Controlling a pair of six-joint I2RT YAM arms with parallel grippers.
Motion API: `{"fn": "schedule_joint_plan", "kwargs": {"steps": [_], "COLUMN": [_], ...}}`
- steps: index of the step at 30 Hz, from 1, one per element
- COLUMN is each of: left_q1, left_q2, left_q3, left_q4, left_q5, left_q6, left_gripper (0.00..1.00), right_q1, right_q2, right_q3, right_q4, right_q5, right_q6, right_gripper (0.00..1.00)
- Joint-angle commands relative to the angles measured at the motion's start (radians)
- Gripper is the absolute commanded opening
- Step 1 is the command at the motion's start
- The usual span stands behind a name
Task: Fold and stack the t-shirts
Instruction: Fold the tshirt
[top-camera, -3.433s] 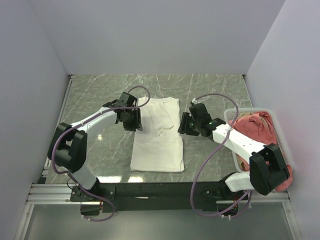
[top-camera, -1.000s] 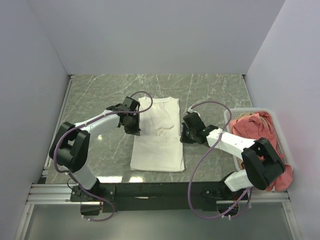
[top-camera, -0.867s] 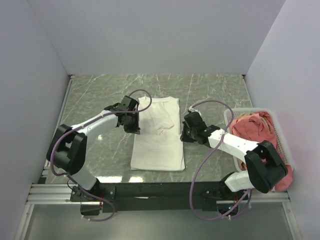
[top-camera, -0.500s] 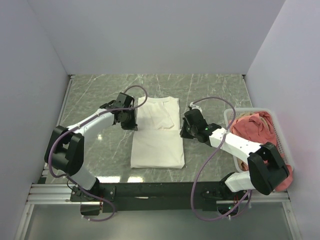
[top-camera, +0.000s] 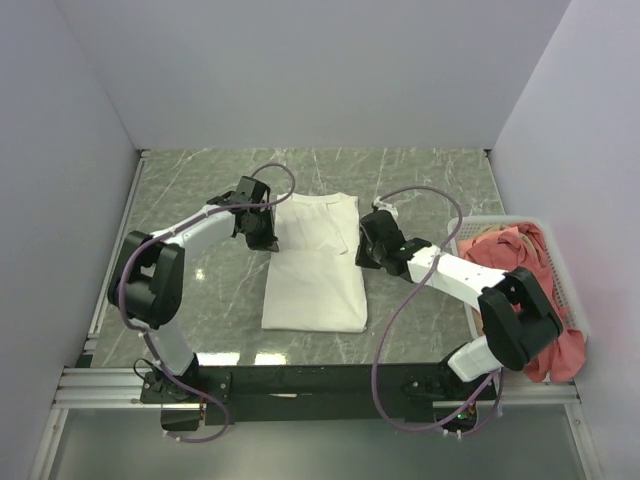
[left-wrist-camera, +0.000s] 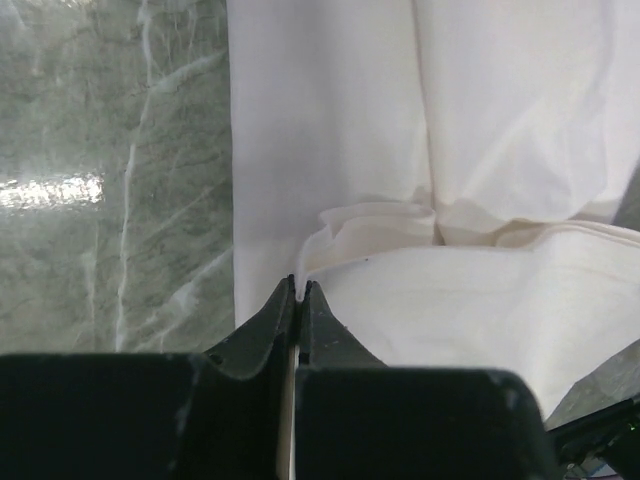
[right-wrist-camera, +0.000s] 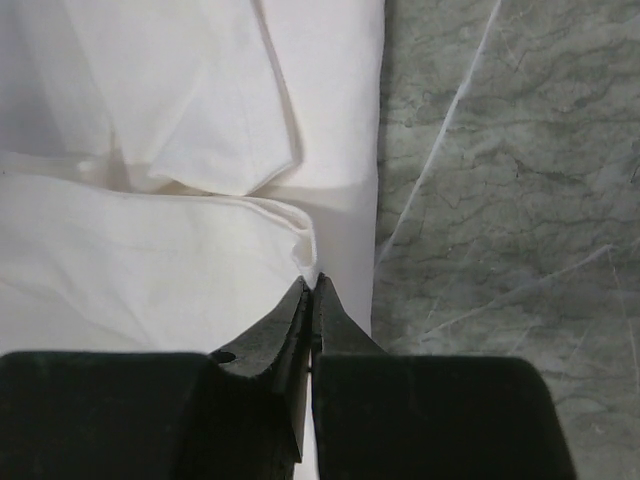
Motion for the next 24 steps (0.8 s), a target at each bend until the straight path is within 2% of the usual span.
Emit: {"fn": "schedule_joint_plan", "kwargs": {"steps": [1, 3, 5, 10, 11, 12, 14, 17, 19, 22, 24], "left_q1": [0.004, 0.004, 0.009, 0.033, 0.043, 0.043, 0.043, 0.032, 0.006, -0.084, -0.121], "left_q2": [0.040, 0.049, 0.051, 0.000, -0.010, -0.023, -0.067, -0.122, -0.138, -0.097, -0.071], "left_q3": [0.033, 0.028, 0.031, 0.045, 0.048, 0.060, 0.077, 0.099, 0.105, 0.122, 0.091], "left_q4": [0.041, 0.048, 0.041, 0.010, 0.004, -0.016, -0.039, -0.044, -0.009, 0.024, 0.111], "left_q5": [0.022, 0.014, 0.000, -0.061, -0.069, -0.107, -0.138, -0.074, 0.009, 0.107, 0.178], "left_q6": [-0.034, -0.040, -0.040, -0.040, -0.035, -0.029, -0.020, -0.026, -0.041, -0.074, -0.123], "left_gripper": [0.00, 0.00, 0.06, 0.32, 0.36, 0.43, 0.47, 0.45, 0.37, 0.27, 0.19], "right_q1": [0.002, -0.001, -0.009, -0.025, -0.032, -0.033, -0.033, -0.030, -0.025, 0.011, 0.014], "right_q2": [0.041, 0.064, 0.075, 0.053, 0.046, 0.036, -0.010, -0.091, -0.129, -0.093, -0.050], "right_q3": [0.023, 0.019, 0.011, 0.013, 0.025, 0.033, 0.051, 0.077, 0.076, 0.089, 0.094], "right_q4": [0.039, 0.043, 0.044, 0.015, -0.002, -0.023, -0.086, -0.145, -0.111, -0.067, -0.047], "right_q5": [0.043, 0.045, 0.046, 0.051, 0.054, 0.069, 0.089, 0.077, -0.033, -0.136, -0.205], "right_q6": [0.016, 0.018, 0.019, 0.013, 0.013, 0.013, 0.010, 0.005, 0.001, 0.005, 0.025], "right_gripper": [0.02, 0.03, 0.05, 0.18, 0.28, 0.34, 0.48, 0.51, 0.51, 0.49, 0.47]}}
